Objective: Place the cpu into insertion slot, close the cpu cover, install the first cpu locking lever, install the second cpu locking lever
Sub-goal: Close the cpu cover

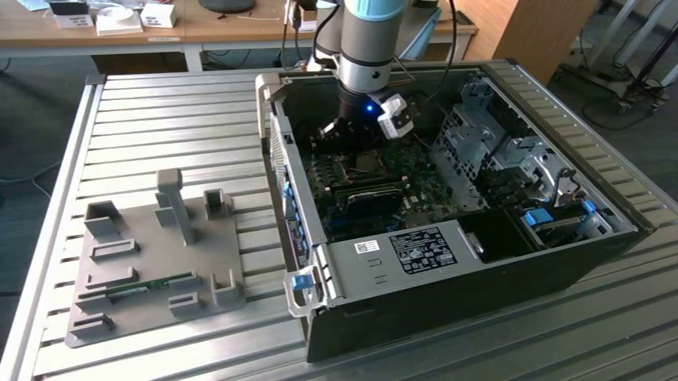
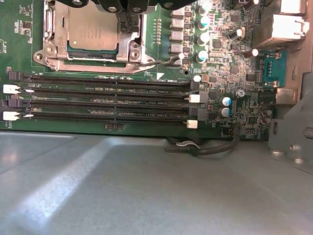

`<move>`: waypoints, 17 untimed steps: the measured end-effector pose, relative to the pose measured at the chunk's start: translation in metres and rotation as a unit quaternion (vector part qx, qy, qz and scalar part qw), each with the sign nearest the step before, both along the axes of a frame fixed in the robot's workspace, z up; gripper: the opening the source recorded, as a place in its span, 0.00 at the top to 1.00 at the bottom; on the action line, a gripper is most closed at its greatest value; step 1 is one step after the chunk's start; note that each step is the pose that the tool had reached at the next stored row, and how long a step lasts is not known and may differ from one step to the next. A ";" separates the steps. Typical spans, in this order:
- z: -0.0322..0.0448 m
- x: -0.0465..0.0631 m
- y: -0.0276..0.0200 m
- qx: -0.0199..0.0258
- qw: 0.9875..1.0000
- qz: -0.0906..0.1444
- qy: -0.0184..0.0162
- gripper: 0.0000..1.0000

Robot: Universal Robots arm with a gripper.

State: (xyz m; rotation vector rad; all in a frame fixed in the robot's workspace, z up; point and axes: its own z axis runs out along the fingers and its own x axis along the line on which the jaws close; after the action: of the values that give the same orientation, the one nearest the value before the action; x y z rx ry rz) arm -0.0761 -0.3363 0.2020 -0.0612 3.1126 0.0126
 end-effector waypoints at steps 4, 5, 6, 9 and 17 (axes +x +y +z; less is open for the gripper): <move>-0.0001 0.000 0.0003 0.000 1.000 0.000 0.000 0.89; -0.0002 0.000 0.0003 0.000 1.000 0.000 0.000 0.89; -0.0006 0.000 0.0003 0.000 1.000 0.000 0.000 0.89; -0.0019 0.000 0.0003 0.000 1.000 0.000 0.000 0.89; -0.0029 0.000 0.0003 0.000 1.000 0.000 0.000 0.89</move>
State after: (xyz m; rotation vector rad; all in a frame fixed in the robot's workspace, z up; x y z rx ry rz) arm -0.0762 -0.3360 0.1992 -0.0610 3.1127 0.0129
